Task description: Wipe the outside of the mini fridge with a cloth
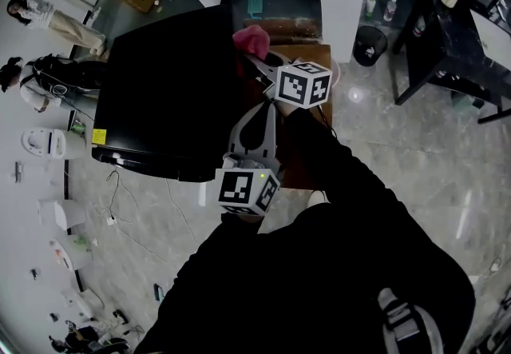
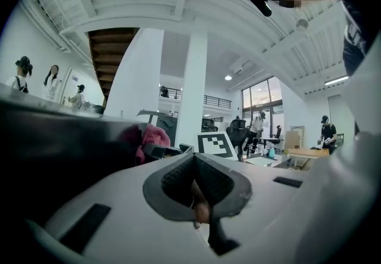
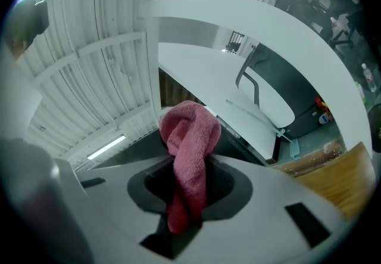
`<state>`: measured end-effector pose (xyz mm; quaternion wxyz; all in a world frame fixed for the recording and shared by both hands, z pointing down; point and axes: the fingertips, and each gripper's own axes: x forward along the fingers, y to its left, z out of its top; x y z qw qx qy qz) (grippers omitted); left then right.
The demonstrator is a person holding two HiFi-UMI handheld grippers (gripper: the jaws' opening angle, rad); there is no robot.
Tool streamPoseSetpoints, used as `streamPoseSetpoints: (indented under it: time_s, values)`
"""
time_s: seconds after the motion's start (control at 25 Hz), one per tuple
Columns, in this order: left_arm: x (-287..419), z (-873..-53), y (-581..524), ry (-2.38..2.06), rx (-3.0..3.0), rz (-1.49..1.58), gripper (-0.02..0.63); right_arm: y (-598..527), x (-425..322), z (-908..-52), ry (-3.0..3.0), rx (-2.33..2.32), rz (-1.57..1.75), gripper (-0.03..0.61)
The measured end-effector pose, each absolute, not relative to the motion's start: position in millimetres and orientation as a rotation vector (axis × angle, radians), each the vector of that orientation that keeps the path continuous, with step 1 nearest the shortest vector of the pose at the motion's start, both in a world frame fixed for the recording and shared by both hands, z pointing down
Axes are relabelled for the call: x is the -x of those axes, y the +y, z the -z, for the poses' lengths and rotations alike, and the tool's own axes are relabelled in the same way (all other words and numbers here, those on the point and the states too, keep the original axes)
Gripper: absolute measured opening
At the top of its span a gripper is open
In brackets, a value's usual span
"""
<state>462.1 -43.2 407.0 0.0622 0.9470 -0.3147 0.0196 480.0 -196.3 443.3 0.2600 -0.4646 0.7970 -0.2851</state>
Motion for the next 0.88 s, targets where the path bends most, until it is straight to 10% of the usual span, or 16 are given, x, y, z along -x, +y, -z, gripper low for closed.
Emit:
streamPoseSetpoints:
  time_s: [0.88]
  values:
    - [-463, -585, -55, -0.892, -2.675, -0.437, 0.006, -214, -479, -764, 1.838, 1.446, 1.414, 0.089]
